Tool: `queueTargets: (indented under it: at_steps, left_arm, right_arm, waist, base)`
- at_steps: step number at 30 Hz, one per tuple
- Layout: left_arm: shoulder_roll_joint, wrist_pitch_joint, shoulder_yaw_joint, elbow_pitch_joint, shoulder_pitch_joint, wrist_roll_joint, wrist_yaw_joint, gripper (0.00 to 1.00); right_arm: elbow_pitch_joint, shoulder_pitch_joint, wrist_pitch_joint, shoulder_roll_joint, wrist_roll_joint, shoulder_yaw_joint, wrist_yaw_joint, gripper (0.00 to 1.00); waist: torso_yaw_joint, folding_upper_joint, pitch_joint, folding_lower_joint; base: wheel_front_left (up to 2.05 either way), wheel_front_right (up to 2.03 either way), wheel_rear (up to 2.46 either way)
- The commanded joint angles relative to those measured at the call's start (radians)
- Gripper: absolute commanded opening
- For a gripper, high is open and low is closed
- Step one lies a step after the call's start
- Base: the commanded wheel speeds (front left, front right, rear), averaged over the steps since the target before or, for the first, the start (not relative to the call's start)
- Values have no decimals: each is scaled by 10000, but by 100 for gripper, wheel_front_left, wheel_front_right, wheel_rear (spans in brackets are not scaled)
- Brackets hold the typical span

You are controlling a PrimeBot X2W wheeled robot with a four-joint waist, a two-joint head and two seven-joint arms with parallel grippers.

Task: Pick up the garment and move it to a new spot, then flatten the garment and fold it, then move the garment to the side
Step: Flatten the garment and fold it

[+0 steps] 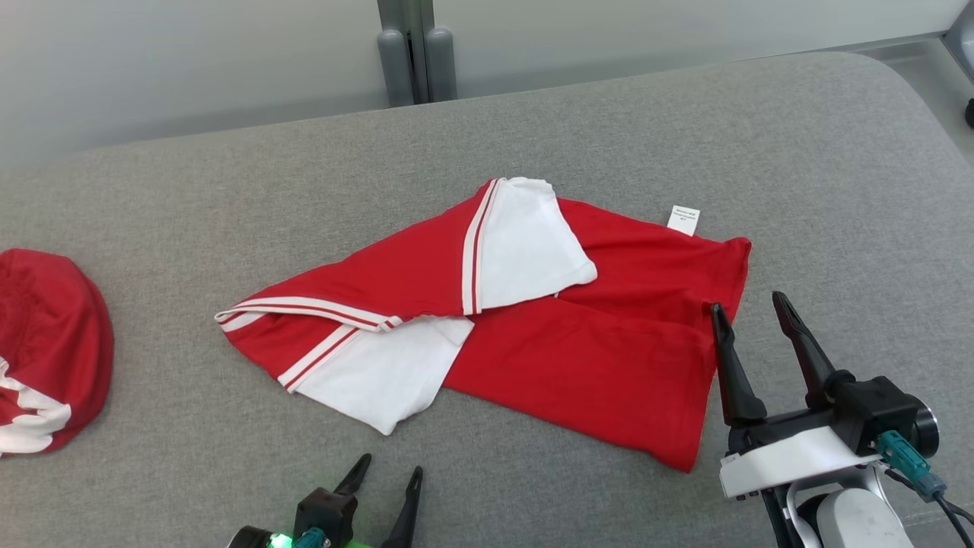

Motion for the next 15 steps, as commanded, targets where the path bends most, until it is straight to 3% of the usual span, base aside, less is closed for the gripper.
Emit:
queueTargets:
  at_steps: [1, 6, 8, 10, 11, 12, 13, 15]
  left_arm:
    - [9, -40, 6, 118, -241, 5, 97, 100]
    - [-118, -159, 14, 690, -788, -145, 75, 100]
    - [-182, -198, 51, 800, -984, -334, -19, 81]
    - [-230, -217, 81, 854, -1137, -446, -80, 49]
    - [-244, -211, 115, 771, -1210, -495, -110, 43]
    - [-250, -214, 178, 653, -1251, -546, -120, 30]
    - [-253, -208, 195, 601, -1247, -532, -131, 0]
    - [-275, -209, 237, 500, -1200, -621, -170, 0]
  right_arm:
    - [-33, 15, -31, -20, -82, -24, -14, 100]
    - [-4, 73, -31, -20, -111, -3, -14, 100]
    - [15, 42, -31, -22, -120, 6, -14, 100]
    - [15, 1, -31, -20, -136, 2, -14, 100]
    - [11, -12, -31, -20, -146, -8, -14, 100]
    - [6, -18, -31, -20, -163, -22, -14, 100]
    - [5, -18, -31, -20, -171, -32, -14, 100]
    - [1, 8, -31, -20, -194, -58, -14, 100]
  waist:
    - [-31, 0, 22, 0]
    - [-100, 0, 29, 0]
    - [-129, 0, 30, 0]
    - [-146, 0, 29, 0]
    - [-148, 0, 30, 0]
    - [-148, 0, 32, 0]
    - [-145, 0, 32, 0]
    - [-126, 0, 32, 0]
  base:
    - [0, 0, 0]
    - [0, 0, 0]
    - [0, 0, 0]
    - [0, 0, 0]
    - [0, 0, 0]
    - [0, 0, 0]
    - [0, 0, 0]
    - [0, 0, 0]
